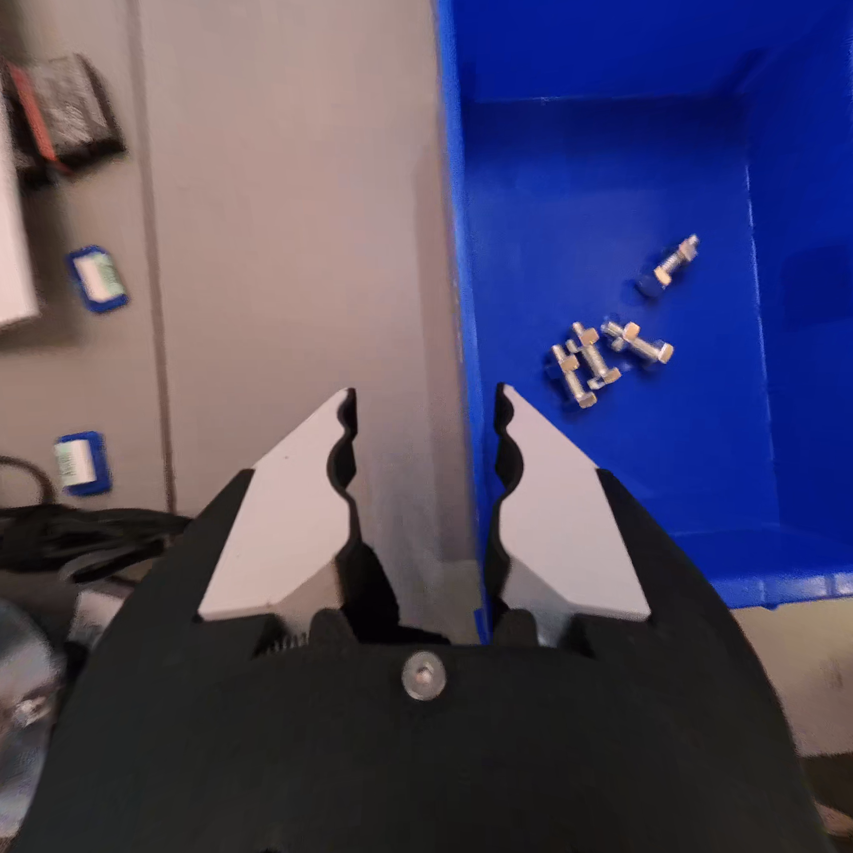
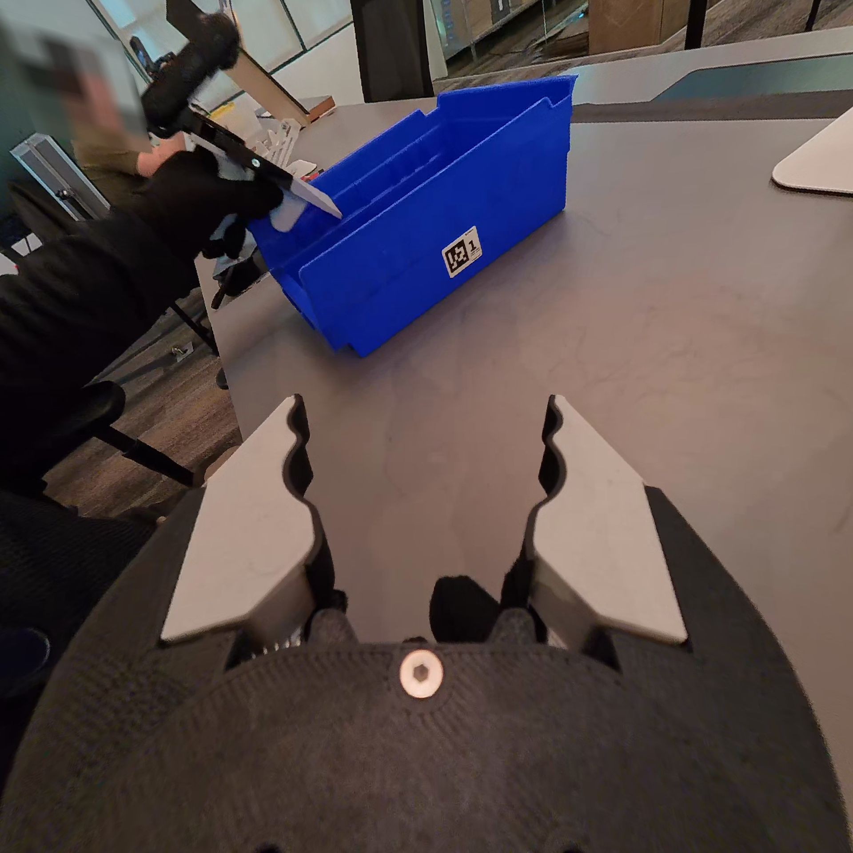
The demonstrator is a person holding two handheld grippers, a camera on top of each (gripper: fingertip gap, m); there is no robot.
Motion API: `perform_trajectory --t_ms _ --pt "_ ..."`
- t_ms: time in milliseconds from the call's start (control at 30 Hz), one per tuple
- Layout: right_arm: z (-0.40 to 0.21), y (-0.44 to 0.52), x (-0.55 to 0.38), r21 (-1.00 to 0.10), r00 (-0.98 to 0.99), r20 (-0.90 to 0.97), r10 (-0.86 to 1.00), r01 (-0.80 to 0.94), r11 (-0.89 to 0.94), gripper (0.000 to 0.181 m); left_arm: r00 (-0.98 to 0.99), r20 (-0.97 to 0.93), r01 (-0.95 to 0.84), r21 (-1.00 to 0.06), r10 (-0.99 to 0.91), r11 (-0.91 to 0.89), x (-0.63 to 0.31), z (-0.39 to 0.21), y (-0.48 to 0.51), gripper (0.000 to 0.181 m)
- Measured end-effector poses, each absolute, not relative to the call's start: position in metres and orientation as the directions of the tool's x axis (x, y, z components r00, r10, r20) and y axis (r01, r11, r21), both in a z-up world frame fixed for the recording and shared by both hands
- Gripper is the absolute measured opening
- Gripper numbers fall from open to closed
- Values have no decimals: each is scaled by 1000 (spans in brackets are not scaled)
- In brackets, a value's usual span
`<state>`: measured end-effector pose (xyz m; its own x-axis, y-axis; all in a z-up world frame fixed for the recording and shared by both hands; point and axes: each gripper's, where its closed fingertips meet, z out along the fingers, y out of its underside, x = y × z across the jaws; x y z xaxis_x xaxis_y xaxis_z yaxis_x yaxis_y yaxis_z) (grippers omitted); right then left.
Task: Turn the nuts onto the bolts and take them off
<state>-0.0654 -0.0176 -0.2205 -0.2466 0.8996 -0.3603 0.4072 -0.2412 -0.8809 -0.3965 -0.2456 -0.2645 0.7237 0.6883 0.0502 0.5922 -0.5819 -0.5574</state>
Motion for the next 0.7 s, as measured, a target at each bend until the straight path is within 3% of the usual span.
perform_trajectory --t_ms 100,200,367,700 --pt "-221 -15 -65 -881 -239 -361 902 406 -245 101 733 -71 483 -646 677 -591 -402 -227 -241 66" --pt "-221 -14 -66 -879 -241 -362 901 408 -244 101 836 -143 303 -685 529 -663 -378 -198 -199 59" --pt "-221 -18 -65 -881 -250 -354 901 412 -231 100 958 -179 100 -527 224 -844 -336 -228 -140 50" --pt "-219 -8 -62 -882 -239 -356 904 404 -241 100 988 -62 111 -347 141 -931 -337 -287 -106 50"
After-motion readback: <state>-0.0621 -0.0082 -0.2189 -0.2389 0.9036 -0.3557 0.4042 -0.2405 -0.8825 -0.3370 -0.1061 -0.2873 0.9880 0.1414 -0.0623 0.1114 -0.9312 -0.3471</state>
